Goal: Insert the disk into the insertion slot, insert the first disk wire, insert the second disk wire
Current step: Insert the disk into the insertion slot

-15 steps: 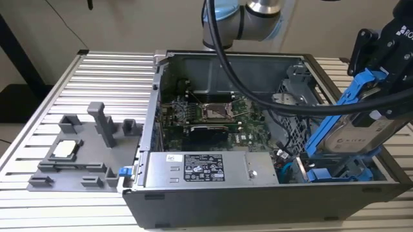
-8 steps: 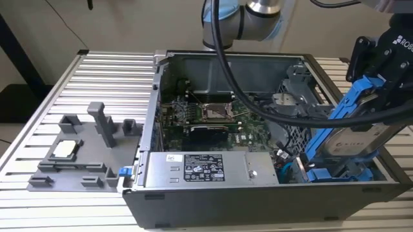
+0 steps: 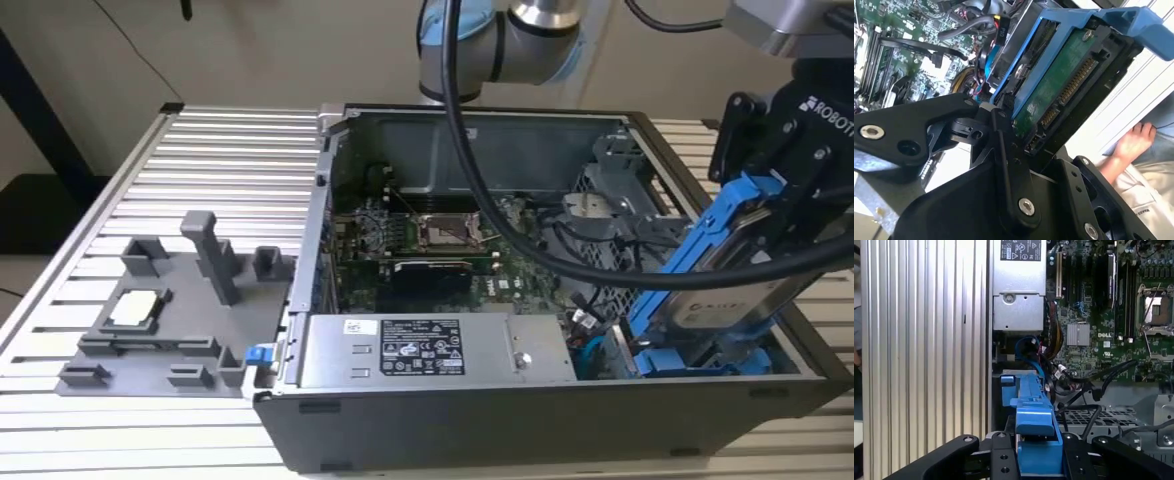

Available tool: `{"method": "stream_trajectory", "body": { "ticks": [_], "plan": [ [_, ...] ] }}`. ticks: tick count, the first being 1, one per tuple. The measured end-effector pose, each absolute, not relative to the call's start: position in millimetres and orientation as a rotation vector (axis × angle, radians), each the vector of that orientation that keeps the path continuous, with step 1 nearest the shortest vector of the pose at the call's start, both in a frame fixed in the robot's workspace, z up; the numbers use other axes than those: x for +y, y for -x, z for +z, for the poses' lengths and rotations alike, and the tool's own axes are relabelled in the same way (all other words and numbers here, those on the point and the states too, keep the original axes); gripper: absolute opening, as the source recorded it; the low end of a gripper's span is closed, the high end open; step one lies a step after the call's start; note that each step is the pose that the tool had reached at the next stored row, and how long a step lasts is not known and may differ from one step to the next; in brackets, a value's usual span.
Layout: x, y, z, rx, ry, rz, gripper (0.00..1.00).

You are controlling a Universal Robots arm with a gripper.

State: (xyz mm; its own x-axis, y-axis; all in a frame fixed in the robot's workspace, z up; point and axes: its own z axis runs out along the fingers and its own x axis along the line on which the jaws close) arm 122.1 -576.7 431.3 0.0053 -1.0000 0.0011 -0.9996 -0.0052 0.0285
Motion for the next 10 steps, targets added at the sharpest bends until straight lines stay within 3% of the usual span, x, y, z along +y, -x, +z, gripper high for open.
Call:
{"method": "stream_trajectory", "body": {
  "ticks": [10],
  "plan": [
    [-576.1,-124.8,421.6,-2.204,-2.222,-0.045,0.33]
  ]
}}
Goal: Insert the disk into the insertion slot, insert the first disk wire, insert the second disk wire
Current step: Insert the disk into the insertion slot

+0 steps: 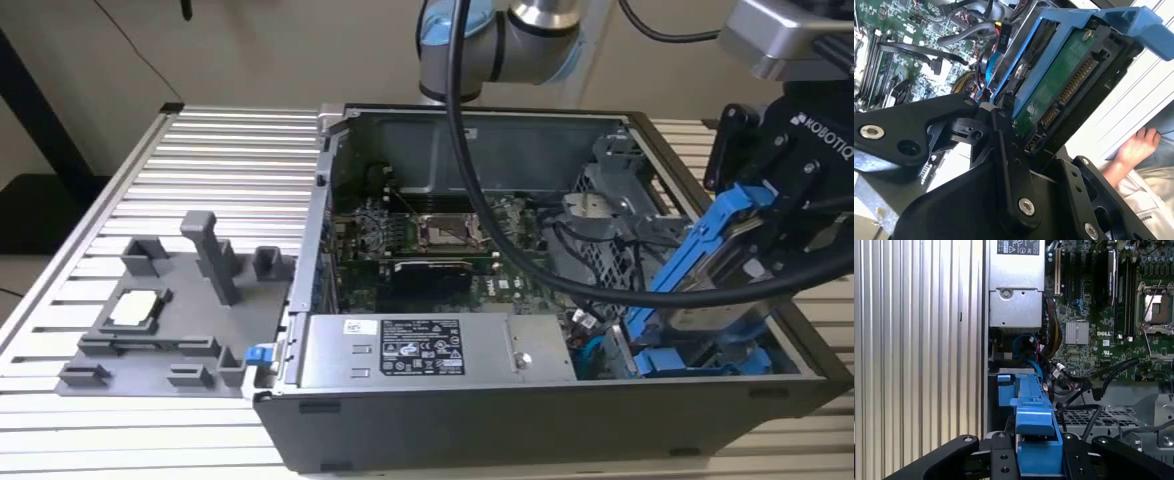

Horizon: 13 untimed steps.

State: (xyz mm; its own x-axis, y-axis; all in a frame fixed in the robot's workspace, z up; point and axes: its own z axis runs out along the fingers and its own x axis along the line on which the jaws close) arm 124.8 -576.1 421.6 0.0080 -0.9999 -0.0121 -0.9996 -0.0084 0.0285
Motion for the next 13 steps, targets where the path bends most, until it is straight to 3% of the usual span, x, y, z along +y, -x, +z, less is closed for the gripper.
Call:
{"method": "stream_trajectory", "body": {
  "ticks": [13],
  "plan": [
    [-576.0,-127.5,408.1,-2.205,-2.23,-0.055,0.33]
  ]
}}
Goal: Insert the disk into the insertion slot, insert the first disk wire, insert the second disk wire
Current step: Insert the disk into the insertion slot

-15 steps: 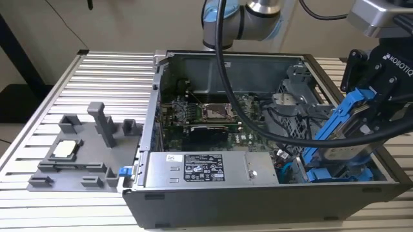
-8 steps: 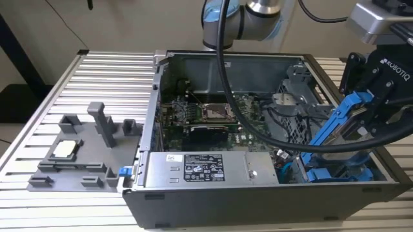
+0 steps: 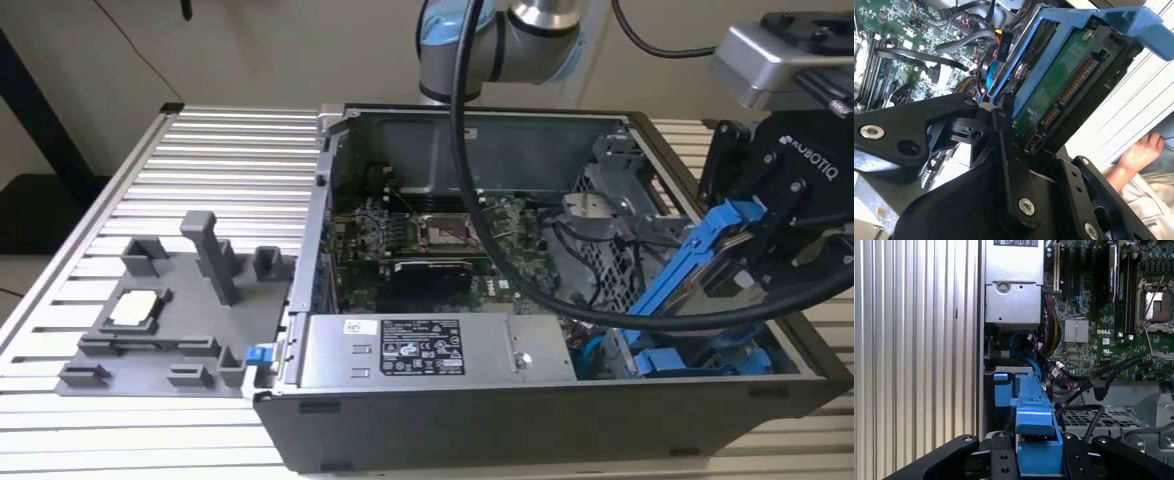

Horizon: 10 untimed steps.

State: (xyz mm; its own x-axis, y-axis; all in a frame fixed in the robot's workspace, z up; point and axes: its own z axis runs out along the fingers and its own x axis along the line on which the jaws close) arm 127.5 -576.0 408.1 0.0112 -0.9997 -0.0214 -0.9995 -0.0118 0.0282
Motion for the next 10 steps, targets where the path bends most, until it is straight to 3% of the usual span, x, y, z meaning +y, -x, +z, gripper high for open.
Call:
{"method": "stream_trajectory", "body": {
  "ticks": [10],
  "plan": [
    [-576.0,-127.5,390.6,-2.201,-2.234,-0.055,0.33]
  ]
}}
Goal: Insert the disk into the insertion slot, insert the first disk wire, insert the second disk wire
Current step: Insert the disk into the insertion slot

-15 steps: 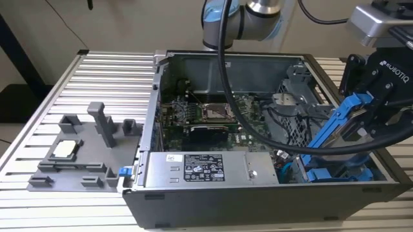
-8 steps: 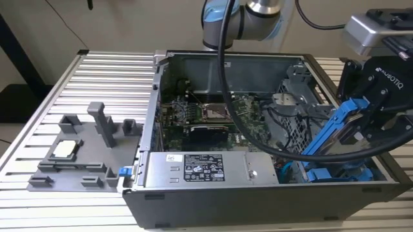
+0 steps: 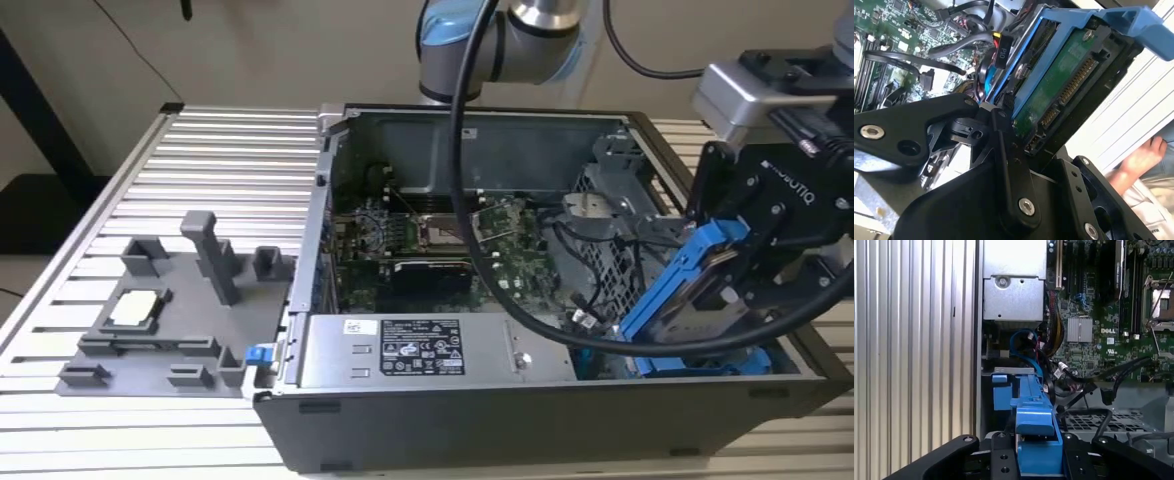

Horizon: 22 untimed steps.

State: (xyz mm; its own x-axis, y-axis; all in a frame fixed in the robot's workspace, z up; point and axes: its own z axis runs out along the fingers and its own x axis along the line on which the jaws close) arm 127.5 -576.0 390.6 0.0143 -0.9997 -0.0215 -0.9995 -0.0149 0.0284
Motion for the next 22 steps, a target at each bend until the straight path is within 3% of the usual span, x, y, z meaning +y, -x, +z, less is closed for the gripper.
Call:
{"method": "stream_trajectory", "body": {
  "ticks": [22],
  "plan": [
    [-576.0,-127.5,352.3,-2.195,-2.242,-0.052,0.33]
  ]
}}
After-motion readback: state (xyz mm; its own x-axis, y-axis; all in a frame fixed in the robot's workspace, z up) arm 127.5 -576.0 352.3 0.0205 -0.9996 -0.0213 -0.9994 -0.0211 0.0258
